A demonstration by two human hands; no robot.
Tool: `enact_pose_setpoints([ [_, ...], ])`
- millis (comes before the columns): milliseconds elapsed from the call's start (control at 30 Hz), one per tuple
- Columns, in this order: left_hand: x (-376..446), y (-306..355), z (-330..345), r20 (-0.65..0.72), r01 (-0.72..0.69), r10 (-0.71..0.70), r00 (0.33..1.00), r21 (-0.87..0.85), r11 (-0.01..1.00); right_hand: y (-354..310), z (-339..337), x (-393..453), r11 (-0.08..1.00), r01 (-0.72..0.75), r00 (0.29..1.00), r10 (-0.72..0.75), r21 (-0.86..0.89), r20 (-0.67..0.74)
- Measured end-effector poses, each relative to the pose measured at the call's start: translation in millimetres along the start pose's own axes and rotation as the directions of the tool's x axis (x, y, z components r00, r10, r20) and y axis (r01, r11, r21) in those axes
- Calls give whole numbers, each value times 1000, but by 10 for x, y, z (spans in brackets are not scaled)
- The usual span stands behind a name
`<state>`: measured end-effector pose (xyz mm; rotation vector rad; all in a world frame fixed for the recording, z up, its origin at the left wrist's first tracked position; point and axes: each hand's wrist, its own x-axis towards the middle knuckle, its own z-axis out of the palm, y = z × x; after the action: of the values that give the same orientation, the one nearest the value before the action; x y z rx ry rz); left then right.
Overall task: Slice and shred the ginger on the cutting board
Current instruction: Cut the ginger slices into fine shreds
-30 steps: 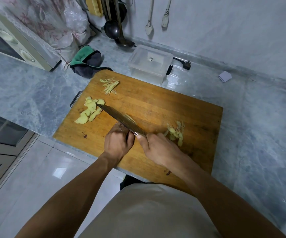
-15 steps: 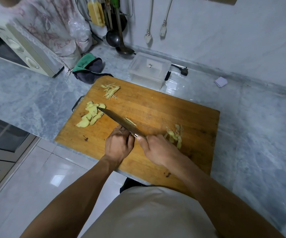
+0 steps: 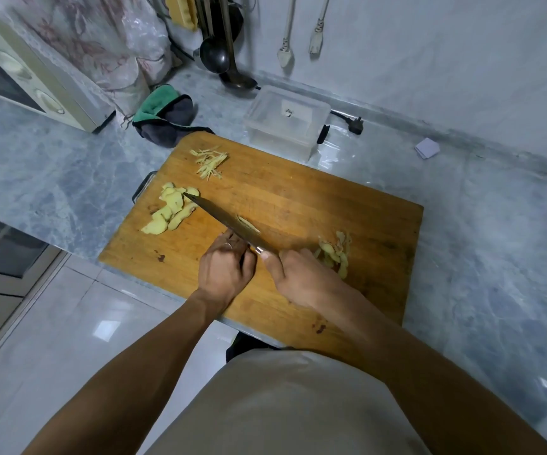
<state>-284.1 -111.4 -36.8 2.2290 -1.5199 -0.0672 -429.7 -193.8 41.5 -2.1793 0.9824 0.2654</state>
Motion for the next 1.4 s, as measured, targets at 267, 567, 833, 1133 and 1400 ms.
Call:
enact_pose_setpoints([
  [267,-6,-17,-12,9,-20,20,1000,4,1000,-46,26,10,1000,-7,1000,7,5,0],
  [567,-13,4,-20,-15,-5,5,1000,-9,1000,-12,-47,-32,1000,-5,1000,5,-4,2],
  [833,6,15,-33,-11,-16,15,1000,-19,1000,-10,-31,-27,999,-36,999,35,5,24],
  [1133,19,15,-18,46,5,-7,999,44,999,-84,31,86,998,-63,995,61,18,79],
  [1400,5,13,-10,7,25,-24,1000,-10,1000,22,7,-35,1000,10,1000,-10,28,-5],
])
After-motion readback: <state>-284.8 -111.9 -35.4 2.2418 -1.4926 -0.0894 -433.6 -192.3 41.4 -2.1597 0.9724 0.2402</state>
